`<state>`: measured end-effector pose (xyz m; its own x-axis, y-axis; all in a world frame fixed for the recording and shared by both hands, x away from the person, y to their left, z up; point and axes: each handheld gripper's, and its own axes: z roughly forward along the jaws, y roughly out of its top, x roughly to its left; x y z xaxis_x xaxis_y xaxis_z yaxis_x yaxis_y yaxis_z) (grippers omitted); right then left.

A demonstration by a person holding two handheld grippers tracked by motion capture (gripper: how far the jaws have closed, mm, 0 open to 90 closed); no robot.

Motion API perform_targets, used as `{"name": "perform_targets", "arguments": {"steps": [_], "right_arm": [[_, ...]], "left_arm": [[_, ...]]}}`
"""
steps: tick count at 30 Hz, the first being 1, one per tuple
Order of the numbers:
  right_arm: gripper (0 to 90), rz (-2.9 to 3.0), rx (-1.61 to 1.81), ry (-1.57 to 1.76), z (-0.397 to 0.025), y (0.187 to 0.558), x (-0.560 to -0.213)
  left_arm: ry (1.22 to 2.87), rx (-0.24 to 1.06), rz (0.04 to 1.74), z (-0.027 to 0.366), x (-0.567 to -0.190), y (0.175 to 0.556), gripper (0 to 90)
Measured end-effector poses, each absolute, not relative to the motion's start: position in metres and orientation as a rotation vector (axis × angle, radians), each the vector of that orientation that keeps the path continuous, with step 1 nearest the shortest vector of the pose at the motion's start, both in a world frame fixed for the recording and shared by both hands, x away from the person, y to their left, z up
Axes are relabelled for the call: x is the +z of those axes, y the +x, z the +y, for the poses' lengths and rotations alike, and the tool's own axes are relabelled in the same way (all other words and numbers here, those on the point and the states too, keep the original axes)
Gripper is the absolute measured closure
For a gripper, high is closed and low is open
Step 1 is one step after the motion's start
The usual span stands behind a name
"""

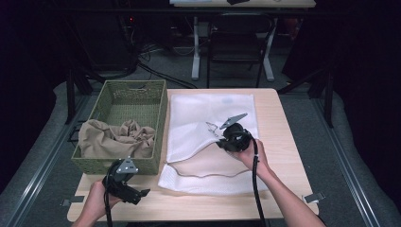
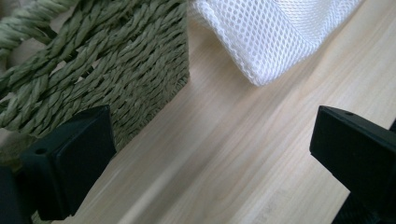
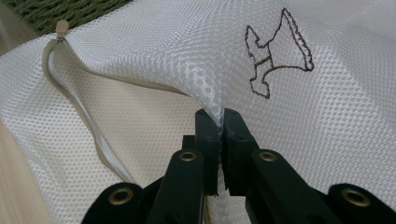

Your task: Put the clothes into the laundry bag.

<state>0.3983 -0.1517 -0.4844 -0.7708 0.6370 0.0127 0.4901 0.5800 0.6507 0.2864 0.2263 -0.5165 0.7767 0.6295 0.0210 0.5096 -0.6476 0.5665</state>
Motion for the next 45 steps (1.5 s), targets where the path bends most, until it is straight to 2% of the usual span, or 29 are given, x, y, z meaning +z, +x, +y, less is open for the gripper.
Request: {"name": "perform_targets", "arguments": {"steps": [9, 21, 36, 45], "right_arm": [[86.7, 2.598, 0.963, 0.929, -0.152, 0.4, -0.488], [86.7, 2.595, 0.958, 0.905, -0.152, 0.398, -0.487], [86.7, 2.585, 0.964, 0.9, -0.154, 0.397, -0.486], [86.7, 2.587, 0.959, 0.895, -0.155, 0.396, -0.486]], "left_arm": [[2.405, 0.223, 0.758, 0.233, -0.499, 0.286, 1.8], [2.388, 0.275, 0.684, 0.231, -0.459, 0.296, 0.0], [2.399, 0.336, 0.712, 0.248, -0.428, 0.346, 0.0], [2.419, 0.367, 0.733, 0.251, -0.421, 0.367, 0.0]]}}
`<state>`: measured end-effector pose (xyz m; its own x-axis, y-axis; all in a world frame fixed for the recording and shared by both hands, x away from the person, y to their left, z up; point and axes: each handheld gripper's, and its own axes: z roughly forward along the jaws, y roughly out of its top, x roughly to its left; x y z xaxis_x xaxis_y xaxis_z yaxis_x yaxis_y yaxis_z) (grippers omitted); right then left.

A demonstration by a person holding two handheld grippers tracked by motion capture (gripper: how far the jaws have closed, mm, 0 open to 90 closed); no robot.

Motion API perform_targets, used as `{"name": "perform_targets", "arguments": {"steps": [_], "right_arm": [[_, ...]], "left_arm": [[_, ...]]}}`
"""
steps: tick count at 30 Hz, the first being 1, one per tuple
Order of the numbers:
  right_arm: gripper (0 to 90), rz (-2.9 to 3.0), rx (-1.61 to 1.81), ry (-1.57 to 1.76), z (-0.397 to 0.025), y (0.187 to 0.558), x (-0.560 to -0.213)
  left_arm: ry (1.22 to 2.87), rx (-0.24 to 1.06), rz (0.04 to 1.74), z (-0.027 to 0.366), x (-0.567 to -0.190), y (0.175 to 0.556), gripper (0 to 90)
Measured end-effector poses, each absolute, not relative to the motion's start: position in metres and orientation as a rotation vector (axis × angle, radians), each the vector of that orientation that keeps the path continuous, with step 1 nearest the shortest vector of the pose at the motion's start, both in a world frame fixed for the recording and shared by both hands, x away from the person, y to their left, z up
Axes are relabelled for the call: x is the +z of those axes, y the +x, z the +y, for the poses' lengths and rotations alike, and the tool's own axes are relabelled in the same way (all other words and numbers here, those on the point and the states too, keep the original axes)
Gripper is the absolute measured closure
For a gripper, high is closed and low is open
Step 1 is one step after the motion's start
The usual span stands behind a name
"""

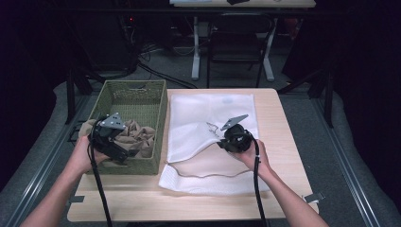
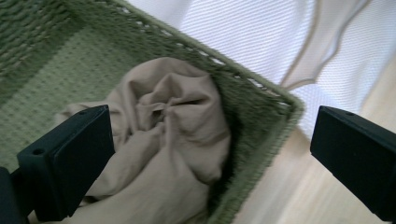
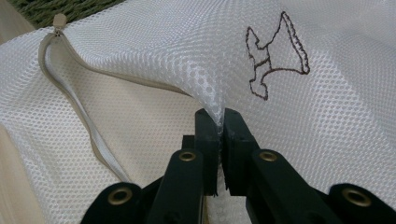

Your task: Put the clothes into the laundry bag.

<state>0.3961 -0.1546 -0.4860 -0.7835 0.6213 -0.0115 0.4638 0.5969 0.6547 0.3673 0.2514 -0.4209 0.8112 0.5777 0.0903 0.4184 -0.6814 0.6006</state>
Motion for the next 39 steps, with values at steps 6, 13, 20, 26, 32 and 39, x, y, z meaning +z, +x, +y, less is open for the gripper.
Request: {"name": "perform_targets", "arguments": {"steps": [6, 13, 20, 26, 32, 39], "right_arm": [[86.7, 2.584, 0.961, 0.899, -0.155, 0.395, -0.486], [86.7, 2.587, 0.959, 0.895, -0.156, 0.395, -0.486], [86.6, 2.587, 0.957, 0.895, -0.156, 0.396, -0.487], [86.6, 2.589, 0.949, 0.888, -0.154, 0.395, -0.487], [86.6, 2.591, 0.946, 0.885, -0.154, 0.395, -0.487], [86.5, 2.59, 0.941, 0.883, -0.154, 0.394, -0.488]], "left_arm": [[2.43, 0.382, 0.753, 0.255, -0.419, 0.379, 0.0], [2.471, 0.376, 0.748, 0.253, -0.425, 0.39, 0.0], [2.509, 0.367, 0.726, 0.252, -0.432, 0.403, 0.0], [2.512, 0.369, 0.734, 0.252, -0.441, 0.414, 0.0], [2.535, 0.379, 0.74, 0.25, -0.45, 0.424, 0.0], [2.557, 0.342, 0.776, 0.253, -0.47, 0.436, 0.0]]}}
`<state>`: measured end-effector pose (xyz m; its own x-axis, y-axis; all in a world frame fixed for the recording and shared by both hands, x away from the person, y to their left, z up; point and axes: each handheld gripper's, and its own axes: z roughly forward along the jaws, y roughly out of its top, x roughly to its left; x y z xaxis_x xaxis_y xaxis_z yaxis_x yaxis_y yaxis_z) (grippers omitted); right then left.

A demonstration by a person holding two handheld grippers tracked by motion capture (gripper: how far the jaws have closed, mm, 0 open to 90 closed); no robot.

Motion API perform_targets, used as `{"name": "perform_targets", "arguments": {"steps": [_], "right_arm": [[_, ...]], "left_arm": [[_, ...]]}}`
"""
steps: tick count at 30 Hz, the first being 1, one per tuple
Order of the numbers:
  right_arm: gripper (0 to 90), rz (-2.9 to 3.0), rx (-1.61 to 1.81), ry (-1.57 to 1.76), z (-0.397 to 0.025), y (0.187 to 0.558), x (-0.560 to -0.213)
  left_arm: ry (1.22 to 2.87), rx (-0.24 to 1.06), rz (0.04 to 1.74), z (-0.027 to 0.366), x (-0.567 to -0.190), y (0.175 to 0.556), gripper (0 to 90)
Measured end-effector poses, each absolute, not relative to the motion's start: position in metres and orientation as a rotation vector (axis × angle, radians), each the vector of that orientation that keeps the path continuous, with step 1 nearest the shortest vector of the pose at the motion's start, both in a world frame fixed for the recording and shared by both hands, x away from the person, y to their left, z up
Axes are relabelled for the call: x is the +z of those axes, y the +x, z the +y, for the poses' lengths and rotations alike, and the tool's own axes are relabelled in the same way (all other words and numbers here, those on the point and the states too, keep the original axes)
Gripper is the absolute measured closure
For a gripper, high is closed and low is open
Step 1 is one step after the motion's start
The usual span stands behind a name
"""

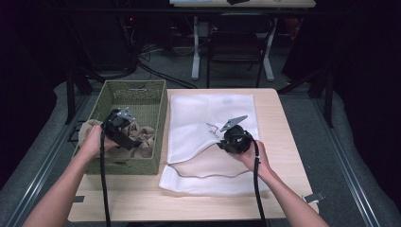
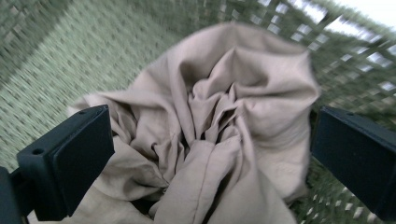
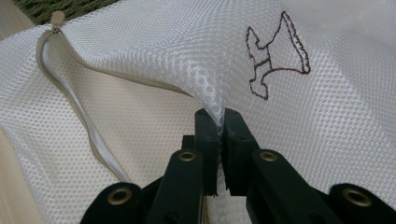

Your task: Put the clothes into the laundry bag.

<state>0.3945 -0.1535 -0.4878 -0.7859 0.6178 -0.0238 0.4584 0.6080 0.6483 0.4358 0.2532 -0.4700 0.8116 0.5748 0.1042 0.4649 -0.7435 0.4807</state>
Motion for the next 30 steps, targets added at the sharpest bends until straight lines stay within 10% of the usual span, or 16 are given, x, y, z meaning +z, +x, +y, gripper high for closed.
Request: {"name": "perform_targets", "arguments": {"steps": [30], "right_arm": [[86.3, 2.586, 0.935, 0.883, -0.153, 0.394, -0.488]], "left_arm": [[2.654, 0.198, 0.814, 0.243, -0.507, 0.462, 0.0]]}}
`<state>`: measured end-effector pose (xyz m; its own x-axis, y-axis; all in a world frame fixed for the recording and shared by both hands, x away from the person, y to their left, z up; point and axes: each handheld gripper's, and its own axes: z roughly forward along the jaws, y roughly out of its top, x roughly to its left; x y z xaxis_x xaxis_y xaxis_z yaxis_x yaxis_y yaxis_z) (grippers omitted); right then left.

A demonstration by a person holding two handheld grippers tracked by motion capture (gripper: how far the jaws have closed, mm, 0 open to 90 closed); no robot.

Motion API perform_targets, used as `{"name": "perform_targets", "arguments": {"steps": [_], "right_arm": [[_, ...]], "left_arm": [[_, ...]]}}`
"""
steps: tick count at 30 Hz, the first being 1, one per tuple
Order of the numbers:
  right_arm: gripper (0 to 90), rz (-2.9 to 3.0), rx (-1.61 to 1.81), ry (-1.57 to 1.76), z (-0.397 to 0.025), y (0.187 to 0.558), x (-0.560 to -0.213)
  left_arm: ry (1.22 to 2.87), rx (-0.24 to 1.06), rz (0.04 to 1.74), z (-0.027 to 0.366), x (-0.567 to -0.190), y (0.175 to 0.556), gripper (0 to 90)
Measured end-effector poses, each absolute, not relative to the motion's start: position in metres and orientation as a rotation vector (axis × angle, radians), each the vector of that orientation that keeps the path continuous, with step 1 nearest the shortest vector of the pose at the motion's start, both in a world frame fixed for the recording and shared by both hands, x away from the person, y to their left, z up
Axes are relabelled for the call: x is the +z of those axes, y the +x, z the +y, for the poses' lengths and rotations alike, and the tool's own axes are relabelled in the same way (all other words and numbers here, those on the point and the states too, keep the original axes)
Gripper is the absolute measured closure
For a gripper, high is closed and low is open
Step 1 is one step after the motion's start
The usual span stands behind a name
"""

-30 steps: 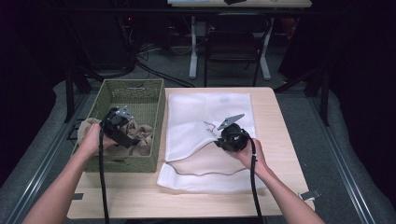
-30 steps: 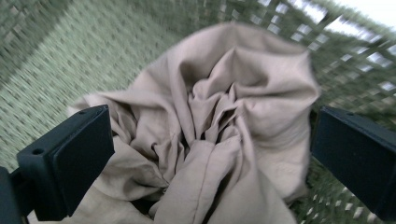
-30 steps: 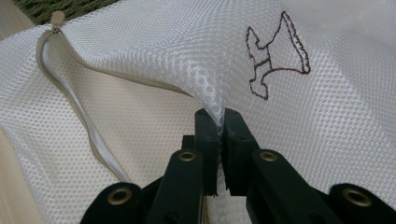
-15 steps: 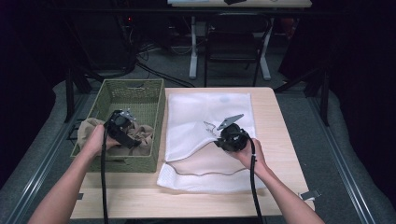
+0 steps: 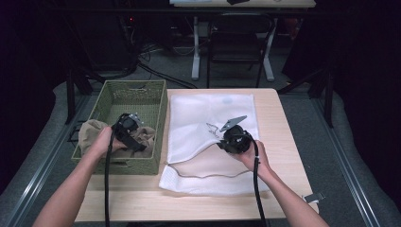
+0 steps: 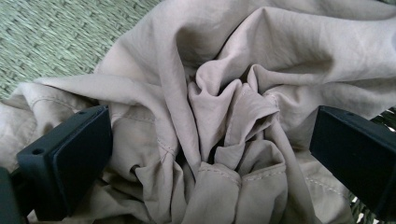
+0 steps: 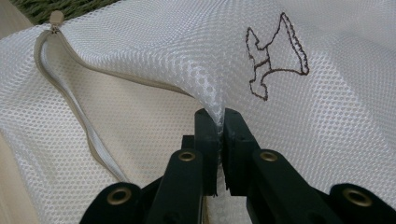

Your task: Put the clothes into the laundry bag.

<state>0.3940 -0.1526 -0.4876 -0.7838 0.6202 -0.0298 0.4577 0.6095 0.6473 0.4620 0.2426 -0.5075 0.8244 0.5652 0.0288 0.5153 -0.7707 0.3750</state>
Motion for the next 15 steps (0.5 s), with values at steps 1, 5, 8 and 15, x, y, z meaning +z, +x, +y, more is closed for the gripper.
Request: {"name": "perform_targets", "arguments": {"steps": [1, 5, 8, 15], "right_arm": [[86.3, 2.584, 0.937, 0.878, -0.1527, 0.3943, -0.4876], [86.3, 2.586, 0.935, 0.882, -0.1524, 0.3943, -0.4877], [86.3, 2.582, 0.937, 0.88, -0.1526, 0.3943, -0.4876], [86.2, 2.581, 0.936, 0.884, -0.1522, 0.394, -0.4874]], "left_arm": [[2.657, 0.193, 0.821, 0.2422, -0.508, 0.4622, 0.0], [2.669, 0.159, 0.827, 0.242, -0.5095, 0.4633, 0.0], [2.682, 0.144, 0.828, 0.2411, -0.5109, 0.4644, 0.0], [2.684, 0.119, 0.838, 0.241, -0.5128, 0.4657, 2.2]]}}
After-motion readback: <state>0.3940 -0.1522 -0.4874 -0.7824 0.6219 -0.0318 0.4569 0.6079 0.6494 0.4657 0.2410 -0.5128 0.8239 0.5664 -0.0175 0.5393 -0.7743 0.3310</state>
